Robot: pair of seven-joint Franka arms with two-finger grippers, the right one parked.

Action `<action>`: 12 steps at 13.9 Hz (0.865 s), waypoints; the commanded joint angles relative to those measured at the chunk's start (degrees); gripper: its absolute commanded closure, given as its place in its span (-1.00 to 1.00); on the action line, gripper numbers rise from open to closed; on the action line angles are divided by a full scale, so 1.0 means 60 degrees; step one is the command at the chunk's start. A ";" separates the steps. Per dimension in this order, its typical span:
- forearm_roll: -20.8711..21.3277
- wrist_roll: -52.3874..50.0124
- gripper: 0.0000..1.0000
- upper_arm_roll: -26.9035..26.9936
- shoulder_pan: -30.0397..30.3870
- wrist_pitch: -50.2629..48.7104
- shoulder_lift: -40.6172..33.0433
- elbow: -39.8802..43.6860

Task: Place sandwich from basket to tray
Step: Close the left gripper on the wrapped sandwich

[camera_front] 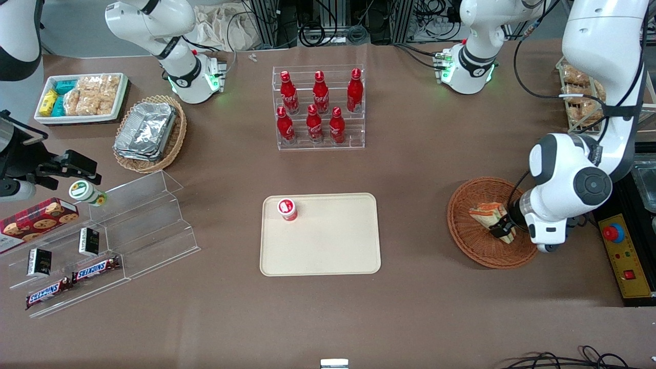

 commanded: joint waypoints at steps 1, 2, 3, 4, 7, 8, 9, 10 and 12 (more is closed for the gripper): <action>0.0246 -0.0586 -1.00 -0.0015 -0.0009 0.0229 0.0130 0.0010; 0.0246 -0.0747 -1.00 -0.0015 -0.0009 0.0346 0.0203 0.0010; 0.0246 -0.0937 -1.00 -0.0015 -0.0009 0.0420 0.0305 0.0010; 0.0246 -0.1142 -1.00 -0.0015 -0.0023 0.0537 0.0408 0.0010; 0.0246 -0.1976 -1.00 -0.0029 -0.0067 0.0888 0.0657 0.0024; 0.0246 -0.2124 -1.00 -0.0015 -0.0082 0.1034 0.0701 0.0024; 0.0246 -0.2140 -1.00 -0.0029 -0.0082 0.1152 0.0803 0.0024; 0.0246 -0.2140 -0.91 -0.0029 -0.0111 0.1182 0.0891 0.0068; 0.0246 -0.2169 0.17 -0.0029 -0.0155 0.1182 0.0922 0.0112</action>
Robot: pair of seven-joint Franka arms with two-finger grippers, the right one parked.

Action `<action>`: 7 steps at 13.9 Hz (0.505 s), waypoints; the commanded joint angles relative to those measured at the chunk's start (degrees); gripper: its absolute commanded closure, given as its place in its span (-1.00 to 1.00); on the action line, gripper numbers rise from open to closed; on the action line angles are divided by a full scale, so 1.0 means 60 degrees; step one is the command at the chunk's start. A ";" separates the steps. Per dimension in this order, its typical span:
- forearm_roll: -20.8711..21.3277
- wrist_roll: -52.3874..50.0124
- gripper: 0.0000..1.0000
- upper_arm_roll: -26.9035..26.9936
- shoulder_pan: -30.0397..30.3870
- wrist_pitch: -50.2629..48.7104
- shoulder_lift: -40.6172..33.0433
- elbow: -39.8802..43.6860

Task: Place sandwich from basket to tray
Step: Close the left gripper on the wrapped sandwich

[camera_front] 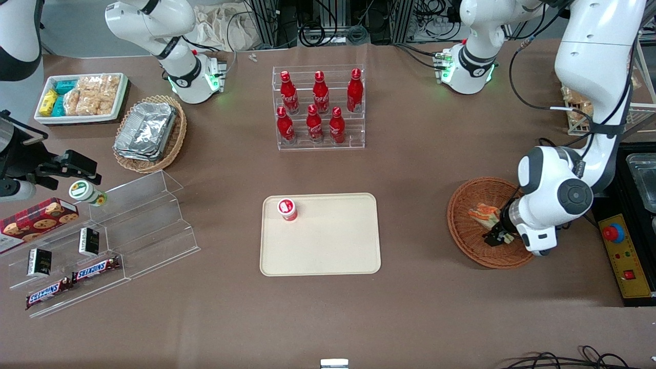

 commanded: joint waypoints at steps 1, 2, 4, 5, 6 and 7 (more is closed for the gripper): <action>0.0207 -0.0391 0.70 0.0001 -0.0127 0.0206 0.0091 0.0109; 0.0265 -0.0376 0.94 0.0001 -0.0127 0.0206 0.0091 0.0109; 0.0761 -0.0434 1.00 -0.0013 -0.0127 0.0104 -0.0025 0.0080; 0.0909 -0.0507 1.00 -0.0028 -0.0127 0.0002 -0.0156 0.0095; 0.0939 -0.0508 1.00 -0.0043 -0.0127 -0.0260 -0.0303 0.0138; 0.0954 -0.0479 1.00 -0.0057 -0.0127 -0.0597 -0.0478 0.0255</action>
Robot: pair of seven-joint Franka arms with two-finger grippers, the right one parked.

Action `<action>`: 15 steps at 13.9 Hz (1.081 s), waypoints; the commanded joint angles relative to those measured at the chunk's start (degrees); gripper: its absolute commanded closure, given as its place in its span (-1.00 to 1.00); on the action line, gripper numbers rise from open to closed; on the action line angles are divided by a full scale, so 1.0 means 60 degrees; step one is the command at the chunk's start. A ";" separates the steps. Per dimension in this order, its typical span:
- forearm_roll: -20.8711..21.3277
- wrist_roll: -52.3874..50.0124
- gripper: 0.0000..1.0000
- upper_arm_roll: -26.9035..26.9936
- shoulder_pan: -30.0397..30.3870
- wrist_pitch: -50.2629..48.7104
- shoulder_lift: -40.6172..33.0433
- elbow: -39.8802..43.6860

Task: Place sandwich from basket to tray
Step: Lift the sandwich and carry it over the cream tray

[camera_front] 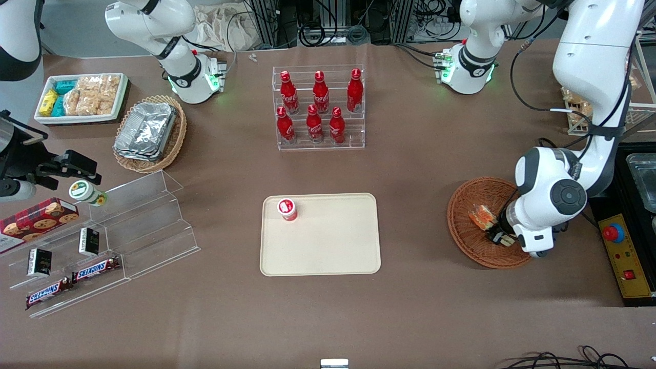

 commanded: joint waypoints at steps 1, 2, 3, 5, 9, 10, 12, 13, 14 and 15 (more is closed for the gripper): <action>0.0253 -0.0297 1.00 -0.0021 -0.0067 -0.0836 -0.0563 0.0314; 0.0253 -0.0267 1.00 -0.0036 -0.0067 -0.1275 -0.0695 0.0577; 0.0239 -0.0238 1.00 -0.0109 -0.0067 -0.1801 -0.0769 0.0986; 0.0195 -0.0208 1.00 -0.0372 -0.0067 -0.3074 -0.0814 0.2098; -0.0446 -0.0253 1.00 -0.1353 -0.0052 -0.4658 -0.0784 0.4251; -0.0755 -0.0238 1.00 -0.1485 -0.0081 -0.5011 -0.0741 0.4764; -0.0831 -0.0252 1.00 -0.2142 -0.0140 -0.5044 -0.0711 0.5033; -0.0831 -0.0252 1.00 -0.2508 -0.0169 -0.4986 -0.0668 0.5019; -0.0816 -0.0238 1.00 -0.2860 -0.0286 -0.4855 -0.0450 0.5019; -0.0758 -0.0238 1.00 -0.3008 -0.0504 -0.4302 -0.0215 0.4961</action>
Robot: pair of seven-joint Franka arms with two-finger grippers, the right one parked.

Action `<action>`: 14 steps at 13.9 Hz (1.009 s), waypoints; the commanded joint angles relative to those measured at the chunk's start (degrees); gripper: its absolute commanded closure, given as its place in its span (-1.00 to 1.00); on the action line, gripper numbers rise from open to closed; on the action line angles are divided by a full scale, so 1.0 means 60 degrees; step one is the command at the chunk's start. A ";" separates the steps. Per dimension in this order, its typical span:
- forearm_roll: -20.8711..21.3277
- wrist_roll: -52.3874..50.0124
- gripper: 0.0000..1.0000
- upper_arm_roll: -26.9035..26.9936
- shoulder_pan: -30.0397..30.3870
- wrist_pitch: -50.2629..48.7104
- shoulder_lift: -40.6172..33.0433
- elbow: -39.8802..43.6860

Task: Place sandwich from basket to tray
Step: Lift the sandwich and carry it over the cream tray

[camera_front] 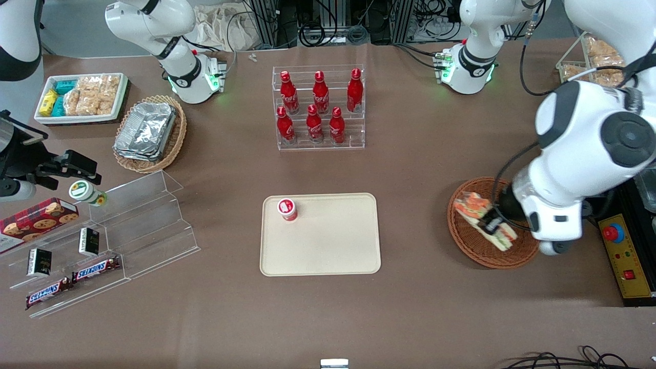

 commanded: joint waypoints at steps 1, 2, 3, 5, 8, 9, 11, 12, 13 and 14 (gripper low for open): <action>0.0073 -0.0104 1.00 -0.0364 -0.0743 0.1214 0.0937 0.0142; 0.0204 -0.0075 1.00 -0.0349 -0.1196 0.1976 0.1317 0.0112; 0.0582 -0.0060 1.00 -0.0335 -0.1535 0.2607 0.1771 0.0097; 0.1826 -0.0060 1.00 -0.0349 -0.2063 0.3445 0.2766 0.0097; 0.2591 -0.0016 1.00 -0.0334 -0.2738 0.4487 0.3852 0.0097; 0.2666 0.0100 1.00 -0.0334 -0.2899 0.4489 0.4000 0.0097; 0.2695 0.0247 1.00 -0.0334 -0.3163 0.4503 0.4192 -0.0135; 0.2696 0.0451 1.00 -0.0334 -0.3193 0.4503 0.4236 -0.0326; 0.2696 0.0699 1.00 -0.0349 -0.3193 0.4503 0.4265 -0.0516; 0.2681 0.0934 1.00 -0.0349 -0.3179 0.4503 0.4251 -0.0692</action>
